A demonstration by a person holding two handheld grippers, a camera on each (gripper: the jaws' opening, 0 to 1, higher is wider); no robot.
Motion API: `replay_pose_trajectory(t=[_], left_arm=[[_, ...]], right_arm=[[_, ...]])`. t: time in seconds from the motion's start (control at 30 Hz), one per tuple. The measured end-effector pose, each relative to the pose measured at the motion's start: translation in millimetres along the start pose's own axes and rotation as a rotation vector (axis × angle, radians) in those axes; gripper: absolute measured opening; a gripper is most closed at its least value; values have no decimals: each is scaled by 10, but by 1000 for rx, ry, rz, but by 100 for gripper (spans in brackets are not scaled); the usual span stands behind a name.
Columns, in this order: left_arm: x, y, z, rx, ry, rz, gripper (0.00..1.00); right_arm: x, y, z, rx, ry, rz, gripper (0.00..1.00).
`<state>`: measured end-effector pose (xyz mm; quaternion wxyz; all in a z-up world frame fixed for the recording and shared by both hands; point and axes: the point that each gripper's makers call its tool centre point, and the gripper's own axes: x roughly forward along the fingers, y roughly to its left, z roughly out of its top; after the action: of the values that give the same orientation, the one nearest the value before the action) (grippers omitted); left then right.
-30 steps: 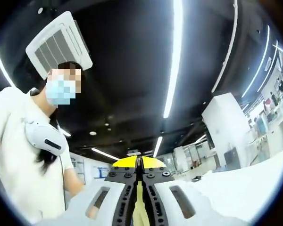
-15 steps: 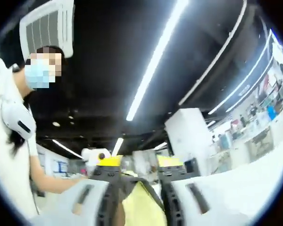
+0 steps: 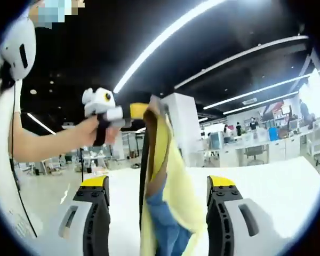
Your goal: Fold the garment on the visible template until the final outline fits inside the template.
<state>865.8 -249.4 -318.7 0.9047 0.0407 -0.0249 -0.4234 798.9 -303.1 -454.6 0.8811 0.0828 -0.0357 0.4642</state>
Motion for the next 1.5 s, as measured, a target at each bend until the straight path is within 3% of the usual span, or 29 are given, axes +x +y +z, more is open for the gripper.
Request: replay_pose_trajectory(t=[0.07,0.17,0.3,0.33,0.63,1.17,1.4,1.5], left_arm=[[2,-21,39,12,-4,-2,0],[-4,-46,69,19,-8,-7,0],[-28,-44,63,22,-7,-5,0],[-36,-38,65,19,-9,-3,0],[-94,-20,95,5,-23,9,0],[-493,143,-198,-61,18,79,0],[-574,83,-213,-25,42,77,0],[-613,39,-242,12,68,67,0]], right_arm=[[26,5,-114,26,15,0,62],[58,-43,-149,56,6,-6,45],[66,-138,-102,69,-9,-16,7],[68,-164,-100,47,-9,-23,4],[44,-261,13,100,-48,-38,1],[-206,-531,847,17,-192,-131,1],[-181,-464,1140,-77,-199,-127,1],[-215,-500,1261,-77,-230,-132,1]])
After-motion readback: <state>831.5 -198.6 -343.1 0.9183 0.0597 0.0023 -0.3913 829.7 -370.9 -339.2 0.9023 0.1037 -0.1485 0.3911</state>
